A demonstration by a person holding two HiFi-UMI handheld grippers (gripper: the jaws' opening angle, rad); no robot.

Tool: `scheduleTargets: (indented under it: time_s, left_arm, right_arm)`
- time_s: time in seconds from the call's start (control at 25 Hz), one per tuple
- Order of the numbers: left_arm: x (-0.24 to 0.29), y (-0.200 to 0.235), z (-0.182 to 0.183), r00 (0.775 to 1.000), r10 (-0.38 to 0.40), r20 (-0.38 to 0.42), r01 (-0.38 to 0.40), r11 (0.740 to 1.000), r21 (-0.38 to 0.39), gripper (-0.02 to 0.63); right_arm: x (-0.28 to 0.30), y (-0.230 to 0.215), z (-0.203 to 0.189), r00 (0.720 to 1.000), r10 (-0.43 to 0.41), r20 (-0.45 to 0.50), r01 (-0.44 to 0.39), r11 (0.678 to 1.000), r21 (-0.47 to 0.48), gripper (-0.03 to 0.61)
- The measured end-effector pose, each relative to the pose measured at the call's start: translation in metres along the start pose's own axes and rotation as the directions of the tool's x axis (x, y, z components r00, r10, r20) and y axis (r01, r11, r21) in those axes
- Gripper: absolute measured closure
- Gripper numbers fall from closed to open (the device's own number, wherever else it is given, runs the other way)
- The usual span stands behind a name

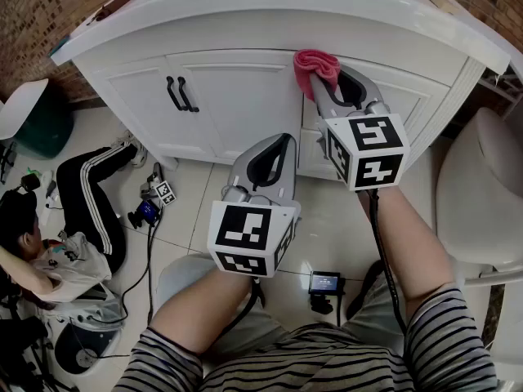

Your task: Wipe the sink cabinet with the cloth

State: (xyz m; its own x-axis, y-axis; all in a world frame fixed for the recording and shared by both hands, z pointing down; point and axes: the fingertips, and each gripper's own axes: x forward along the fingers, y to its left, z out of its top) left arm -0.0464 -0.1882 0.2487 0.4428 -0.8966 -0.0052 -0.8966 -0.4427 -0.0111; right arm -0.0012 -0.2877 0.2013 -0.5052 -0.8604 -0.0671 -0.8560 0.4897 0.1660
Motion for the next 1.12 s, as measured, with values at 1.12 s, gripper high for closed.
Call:
scheduleTargets:
  time_s: [1.12]
  left_arm:
    - [0.005,-0.009,-0.011,0.998,-0.059,-0.039,0.057,0.998,-0.036,0.614]
  right_arm:
    - [-0.065,-0.066,-0.062,0.981,-0.170,-0.099,0.175,0.984,0.043,0.483]
